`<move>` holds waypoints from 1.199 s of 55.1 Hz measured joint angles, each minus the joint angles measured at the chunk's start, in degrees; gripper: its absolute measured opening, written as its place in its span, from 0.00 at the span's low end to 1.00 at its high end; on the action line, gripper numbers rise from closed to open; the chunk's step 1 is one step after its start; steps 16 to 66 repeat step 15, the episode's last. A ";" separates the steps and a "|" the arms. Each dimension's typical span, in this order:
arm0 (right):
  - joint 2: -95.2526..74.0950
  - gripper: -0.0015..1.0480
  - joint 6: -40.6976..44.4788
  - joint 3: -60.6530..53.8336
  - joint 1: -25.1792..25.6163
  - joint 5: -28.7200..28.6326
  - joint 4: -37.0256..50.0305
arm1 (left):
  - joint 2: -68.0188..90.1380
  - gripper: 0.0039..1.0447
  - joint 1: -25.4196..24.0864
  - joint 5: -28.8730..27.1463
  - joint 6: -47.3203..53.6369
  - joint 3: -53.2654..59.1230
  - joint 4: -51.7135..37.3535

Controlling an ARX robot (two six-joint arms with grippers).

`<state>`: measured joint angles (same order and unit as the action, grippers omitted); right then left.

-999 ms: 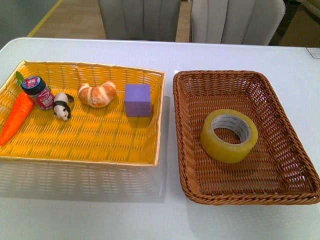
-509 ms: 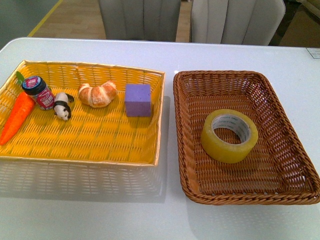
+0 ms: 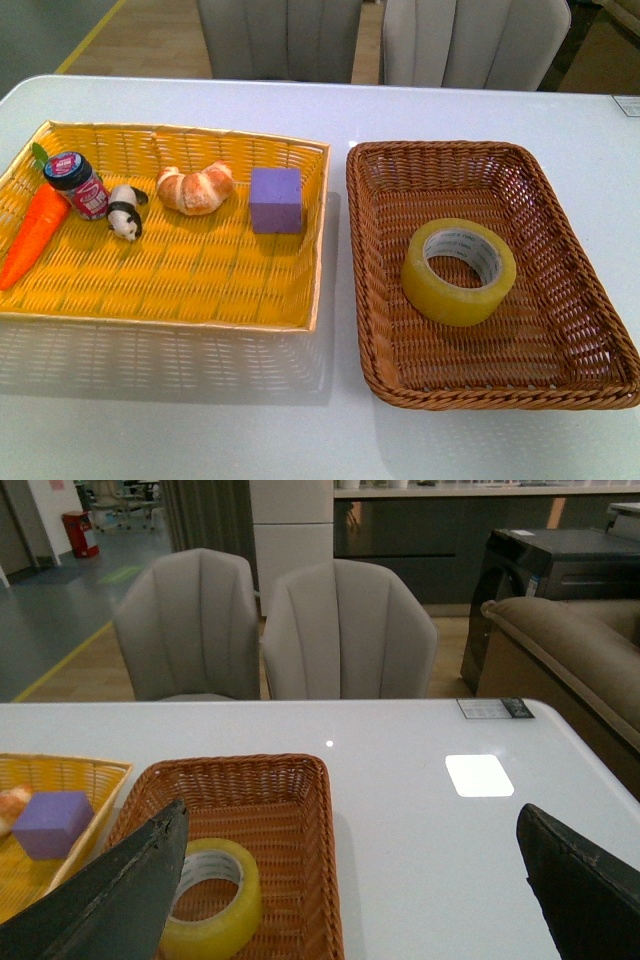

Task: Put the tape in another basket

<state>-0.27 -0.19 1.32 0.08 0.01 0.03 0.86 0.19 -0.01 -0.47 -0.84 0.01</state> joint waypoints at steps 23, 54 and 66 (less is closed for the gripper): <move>0.00 0.91 0.00 0.00 0.00 0.00 0.00 | 0.00 0.92 0.00 0.02 0.00 0.00 0.00; 0.00 0.91 0.00 0.00 0.00 0.00 0.00 | 0.00 0.92 0.00 0.02 0.00 0.00 0.00; 0.00 0.91 0.00 0.00 0.00 0.00 0.00 | 0.00 0.92 0.00 0.02 0.00 0.00 0.00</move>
